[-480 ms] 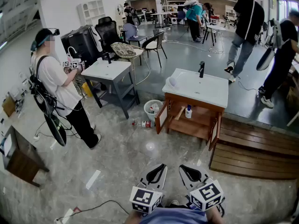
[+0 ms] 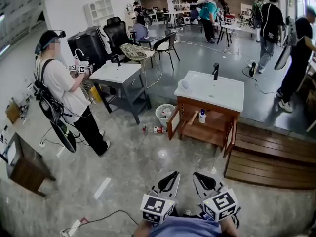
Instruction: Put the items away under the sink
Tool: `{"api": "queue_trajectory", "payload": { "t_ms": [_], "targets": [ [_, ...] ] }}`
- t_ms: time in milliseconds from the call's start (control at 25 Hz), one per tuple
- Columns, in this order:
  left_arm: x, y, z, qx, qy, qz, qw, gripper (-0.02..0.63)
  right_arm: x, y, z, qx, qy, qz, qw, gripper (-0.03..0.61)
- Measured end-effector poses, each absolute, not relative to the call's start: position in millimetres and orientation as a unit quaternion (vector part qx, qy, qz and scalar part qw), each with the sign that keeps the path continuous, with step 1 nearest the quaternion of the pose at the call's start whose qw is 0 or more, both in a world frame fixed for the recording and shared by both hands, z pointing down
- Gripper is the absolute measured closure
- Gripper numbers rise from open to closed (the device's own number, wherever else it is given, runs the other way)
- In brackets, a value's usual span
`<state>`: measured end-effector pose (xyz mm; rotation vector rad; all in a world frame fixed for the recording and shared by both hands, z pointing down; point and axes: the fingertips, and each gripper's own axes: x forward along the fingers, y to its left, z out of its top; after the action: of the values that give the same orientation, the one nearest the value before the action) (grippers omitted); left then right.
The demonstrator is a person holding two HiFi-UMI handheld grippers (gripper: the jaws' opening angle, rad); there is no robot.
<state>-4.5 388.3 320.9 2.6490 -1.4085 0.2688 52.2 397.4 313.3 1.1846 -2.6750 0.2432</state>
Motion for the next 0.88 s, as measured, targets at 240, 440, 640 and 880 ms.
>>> {"api": "queue_trajectory", "payload": {
  "t_ms": [240,440,640,880],
  "targets": [
    [3.0,390.5,319.7,0.885,-0.45,0.103,0.066,0.595,58.2,391.9,316.9,0.413,-0.901,0.094,0.1,0.565],
    [-4.9,374.4,327.2,0.88,-0.458,0.102,0.073,0.595,58.9,377.0,328.9,0.414,-0.898,0.1,0.107,0.564],
    [-8.5,347.1,337.2,0.878,-0.459,0.103,0.083,0.595,64.5,349.8,335.2,0.427,-0.89,0.112,0.11,0.563],
    [-15.7,293.2,346.6,0.877,-0.458,0.12,0.081,0.595,61.2,297.9,343.7,0.431,-0.886,0.127,0.117,0.563]
  ]
}}
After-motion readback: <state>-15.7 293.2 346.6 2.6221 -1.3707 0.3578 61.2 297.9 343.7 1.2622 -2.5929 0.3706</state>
